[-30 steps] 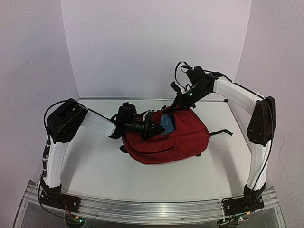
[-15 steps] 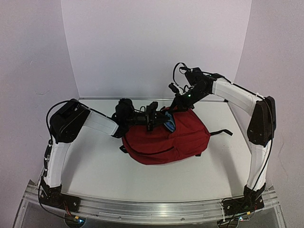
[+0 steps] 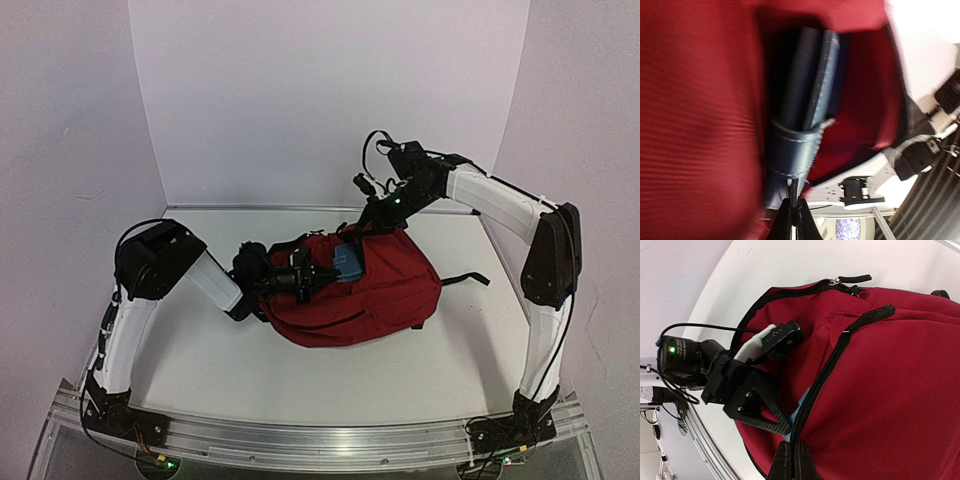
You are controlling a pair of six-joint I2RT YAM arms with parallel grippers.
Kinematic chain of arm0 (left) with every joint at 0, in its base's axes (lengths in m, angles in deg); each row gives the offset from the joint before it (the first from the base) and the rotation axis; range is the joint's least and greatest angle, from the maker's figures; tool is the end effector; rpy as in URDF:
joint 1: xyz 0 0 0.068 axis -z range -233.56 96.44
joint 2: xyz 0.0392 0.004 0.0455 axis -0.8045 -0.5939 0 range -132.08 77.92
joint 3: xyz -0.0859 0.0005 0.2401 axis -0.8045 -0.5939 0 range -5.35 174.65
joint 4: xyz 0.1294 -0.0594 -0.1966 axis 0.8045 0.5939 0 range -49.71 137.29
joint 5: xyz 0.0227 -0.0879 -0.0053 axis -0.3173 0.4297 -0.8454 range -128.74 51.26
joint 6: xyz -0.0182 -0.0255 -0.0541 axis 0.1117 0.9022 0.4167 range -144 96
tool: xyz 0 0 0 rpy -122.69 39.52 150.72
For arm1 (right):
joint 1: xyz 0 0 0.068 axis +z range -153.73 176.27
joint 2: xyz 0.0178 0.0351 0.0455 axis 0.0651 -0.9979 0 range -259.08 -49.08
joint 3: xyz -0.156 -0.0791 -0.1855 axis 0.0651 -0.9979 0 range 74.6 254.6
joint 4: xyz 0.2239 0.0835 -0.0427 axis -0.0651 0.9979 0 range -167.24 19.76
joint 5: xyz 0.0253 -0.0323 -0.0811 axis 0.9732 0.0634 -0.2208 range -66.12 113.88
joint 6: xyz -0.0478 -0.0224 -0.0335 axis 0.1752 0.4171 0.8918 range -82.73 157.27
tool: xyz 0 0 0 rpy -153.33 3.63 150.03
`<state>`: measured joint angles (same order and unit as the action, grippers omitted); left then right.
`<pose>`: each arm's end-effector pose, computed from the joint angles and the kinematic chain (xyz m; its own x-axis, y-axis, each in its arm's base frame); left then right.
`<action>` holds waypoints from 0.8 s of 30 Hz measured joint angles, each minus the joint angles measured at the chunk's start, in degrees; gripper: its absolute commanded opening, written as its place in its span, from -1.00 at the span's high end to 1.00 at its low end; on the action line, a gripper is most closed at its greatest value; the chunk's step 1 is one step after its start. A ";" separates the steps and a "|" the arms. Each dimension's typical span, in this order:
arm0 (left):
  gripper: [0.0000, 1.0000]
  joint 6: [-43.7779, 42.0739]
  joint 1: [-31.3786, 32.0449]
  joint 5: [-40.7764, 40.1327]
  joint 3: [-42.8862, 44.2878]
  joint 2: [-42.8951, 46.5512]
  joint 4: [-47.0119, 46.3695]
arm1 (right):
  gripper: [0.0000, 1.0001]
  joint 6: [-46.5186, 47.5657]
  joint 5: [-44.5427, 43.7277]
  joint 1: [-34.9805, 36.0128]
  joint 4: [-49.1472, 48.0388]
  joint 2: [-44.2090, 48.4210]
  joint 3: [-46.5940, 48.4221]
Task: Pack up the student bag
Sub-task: Place the personal item in the student bag.
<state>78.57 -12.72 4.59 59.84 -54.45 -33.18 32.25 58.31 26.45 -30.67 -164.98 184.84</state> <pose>0.3085 -0.3099 0.1227 -0.9860 -0.0862 0.1430 -0.1350 -0.0927 -0.9865 0.3550 0.2376 0.2824 -0.7431 -0.3487 -0.5711 -0.6515 0.5716 0.4988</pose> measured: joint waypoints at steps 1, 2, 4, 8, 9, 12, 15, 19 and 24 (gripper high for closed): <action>0.61 -0.88 -0.09 0.28 0.10 -0.06 1.27 | 1.00 0.00 0.05 0.05 -0.04 0.00 0.00; 0.45 -2.20 -0.14 0.73 0.61 0.02 3.13 | 1.00 0.00 0.07 0.10 -0.07 0.00 0.00; 0.21 -6.13 -0.16 2.22 2.97 0.45 8.66 | 1.00 0.02 0.03 0.12 -0.05 0.00 0.00; 0.05 -15.14 0.08 3.57 5.65 5.69 23.44 | 1.00 0.04 -0.16 0.10 -0.12 0.02 0.00; 0.04 -17.97 0.10 3.38 5.69 7.66 28.19 | 1.00 0.04 -0.21 0.11 -0.12 0.02 0.00; 0.09 -26.05 0.15 2.32 5.86 13.21 42.44 | 1.00 0.07 -0.32 0.12 -0.20 0.05 0.00; 0.11 -33.45 0.21 0.04 9.37 15.78 57.12 | 1.00 0.10 -0.32 0.12 -0.20 0.11 -0.01; 0.06 -40.40 0.23 -2.73 15.48 15.67 71.65 | 1.00 0.27 -0.34 0.12 -0.20 0.19 -0.09; 0.05 -43.74 0.10 -3.02 21.69 12.02 77.93 | 1.00 0.31 -0.30 0.12 -0.22 0.35 -0.40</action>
<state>34.83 -12.62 1.57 81.53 -42.43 44.75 32.56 58.01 26.57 -30.89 -164.63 184.44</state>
